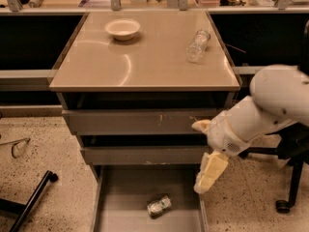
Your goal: Pick 7up can from bottom drawer and place on counter
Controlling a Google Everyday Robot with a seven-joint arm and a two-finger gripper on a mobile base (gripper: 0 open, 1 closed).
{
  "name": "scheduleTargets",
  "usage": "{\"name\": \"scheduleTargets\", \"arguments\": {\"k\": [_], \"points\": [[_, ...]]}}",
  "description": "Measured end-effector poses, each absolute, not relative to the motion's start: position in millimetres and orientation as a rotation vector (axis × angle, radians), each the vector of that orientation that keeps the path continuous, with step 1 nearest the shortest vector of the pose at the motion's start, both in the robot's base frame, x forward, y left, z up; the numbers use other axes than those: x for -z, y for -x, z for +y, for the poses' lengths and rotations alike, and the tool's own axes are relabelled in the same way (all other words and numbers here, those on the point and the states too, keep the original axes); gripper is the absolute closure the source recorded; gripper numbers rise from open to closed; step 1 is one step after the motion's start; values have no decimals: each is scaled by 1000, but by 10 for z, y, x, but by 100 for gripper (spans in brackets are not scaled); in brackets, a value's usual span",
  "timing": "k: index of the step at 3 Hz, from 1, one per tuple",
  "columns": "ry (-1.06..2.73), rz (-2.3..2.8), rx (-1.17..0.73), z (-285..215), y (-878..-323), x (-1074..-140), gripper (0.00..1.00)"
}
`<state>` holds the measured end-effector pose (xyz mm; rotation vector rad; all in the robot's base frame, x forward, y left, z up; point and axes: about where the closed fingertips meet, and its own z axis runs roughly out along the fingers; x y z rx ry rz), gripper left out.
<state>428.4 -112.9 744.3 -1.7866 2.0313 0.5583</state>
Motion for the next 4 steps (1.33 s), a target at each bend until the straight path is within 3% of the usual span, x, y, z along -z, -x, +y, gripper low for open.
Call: {"name": "scheduleTargets", "arguments": {"k": [2,4], "points": [[1791,2008,-626,-1044,-4302,-7167,0],[1708,1869,-657,-1091,-4513,-6276,0]]}}
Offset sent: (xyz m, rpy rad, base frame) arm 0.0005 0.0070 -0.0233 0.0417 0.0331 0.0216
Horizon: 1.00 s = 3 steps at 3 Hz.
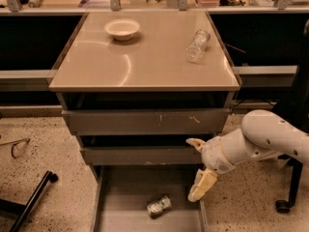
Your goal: Pick 7up can from bottom drawer and place on counter
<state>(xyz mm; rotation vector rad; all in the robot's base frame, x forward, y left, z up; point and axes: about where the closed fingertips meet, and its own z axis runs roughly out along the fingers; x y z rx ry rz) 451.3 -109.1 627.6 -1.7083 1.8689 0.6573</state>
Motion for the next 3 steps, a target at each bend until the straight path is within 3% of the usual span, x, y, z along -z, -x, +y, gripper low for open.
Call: {"name": "scheduleTargets", "arguments": {"k": [2,3], "points": [[1702,1892,-727,-1015,-4431,-5923,0],[1729,1914,-820,-771,-4213,-5215,0]]}}
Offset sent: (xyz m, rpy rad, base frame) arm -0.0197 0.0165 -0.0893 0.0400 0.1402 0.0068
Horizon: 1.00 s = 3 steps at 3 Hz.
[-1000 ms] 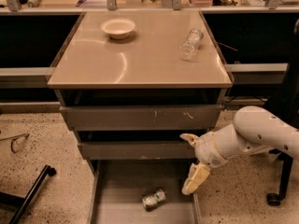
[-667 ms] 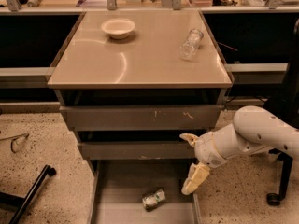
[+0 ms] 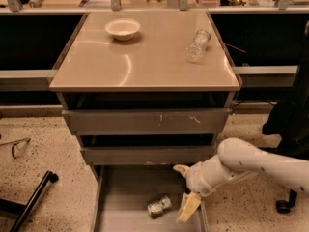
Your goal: Pick 7up can from bottom drawer and place on counter
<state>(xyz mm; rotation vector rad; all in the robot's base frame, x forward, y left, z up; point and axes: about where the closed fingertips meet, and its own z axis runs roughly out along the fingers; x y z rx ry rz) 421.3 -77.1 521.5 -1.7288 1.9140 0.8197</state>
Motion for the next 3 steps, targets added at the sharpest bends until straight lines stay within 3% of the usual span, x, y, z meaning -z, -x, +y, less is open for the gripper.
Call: {"name": "scheduleTargets", "arguments": {"k": [1,3], "points": [[1751,1932,-926,-503,-3991,-4524,0],[1754,1945,-858,-406,-4097,-4370,0]]}}
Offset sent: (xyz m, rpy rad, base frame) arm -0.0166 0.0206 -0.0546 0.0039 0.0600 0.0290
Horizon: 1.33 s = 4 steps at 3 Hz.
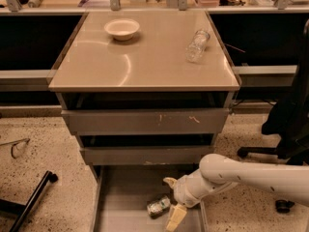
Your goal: Pick 7up can from bottom drawer and place on counter
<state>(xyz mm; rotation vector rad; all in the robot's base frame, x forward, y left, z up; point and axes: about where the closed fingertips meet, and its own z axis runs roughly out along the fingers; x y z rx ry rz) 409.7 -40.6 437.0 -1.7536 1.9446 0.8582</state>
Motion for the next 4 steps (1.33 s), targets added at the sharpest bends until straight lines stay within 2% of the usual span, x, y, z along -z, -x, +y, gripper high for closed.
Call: {"name": "scheduleTargets", "arguments": {"k": [1,2,4], "points": [[1776,2011,-728,-317,-4057,-4119,0],[1711,2058,-611,-290,-4253,-3769,0],[1656,2040,-542,-267,-4453,-3774,0]]}}
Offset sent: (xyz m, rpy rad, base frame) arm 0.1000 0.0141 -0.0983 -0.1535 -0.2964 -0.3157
